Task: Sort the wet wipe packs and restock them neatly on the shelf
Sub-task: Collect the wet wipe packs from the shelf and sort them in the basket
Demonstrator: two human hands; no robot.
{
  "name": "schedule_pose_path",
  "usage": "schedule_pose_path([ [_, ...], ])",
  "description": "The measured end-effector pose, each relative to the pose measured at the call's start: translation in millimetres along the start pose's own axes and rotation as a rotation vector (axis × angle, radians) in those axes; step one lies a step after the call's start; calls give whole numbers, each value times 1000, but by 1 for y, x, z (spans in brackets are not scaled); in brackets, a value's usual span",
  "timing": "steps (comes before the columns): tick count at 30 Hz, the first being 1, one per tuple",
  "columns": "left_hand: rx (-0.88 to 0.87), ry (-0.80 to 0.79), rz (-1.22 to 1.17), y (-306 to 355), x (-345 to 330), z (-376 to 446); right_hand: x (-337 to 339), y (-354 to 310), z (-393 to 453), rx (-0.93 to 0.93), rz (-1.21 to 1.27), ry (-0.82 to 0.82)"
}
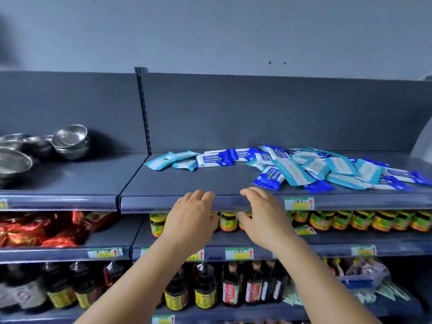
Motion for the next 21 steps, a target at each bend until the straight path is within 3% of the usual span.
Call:
schedule_pose_path([
  [11, 181, -50, 70, -57, -39, 122, -42, 25, 152, 105, 27, -73],
  [21, 243, -92, 84, -122, -70, 190, -86, 26, 249, 158, -20, -140],
])
Point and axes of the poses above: each hand's wrist, its own z-axis towards the middle knuckle, its own x-axis out of the back of the hand, y = z × x, the point moved 5 cm from there along z, towards the middle knuckle, and after that the axes turned 3 degrees about x, right-handed, at the moved point
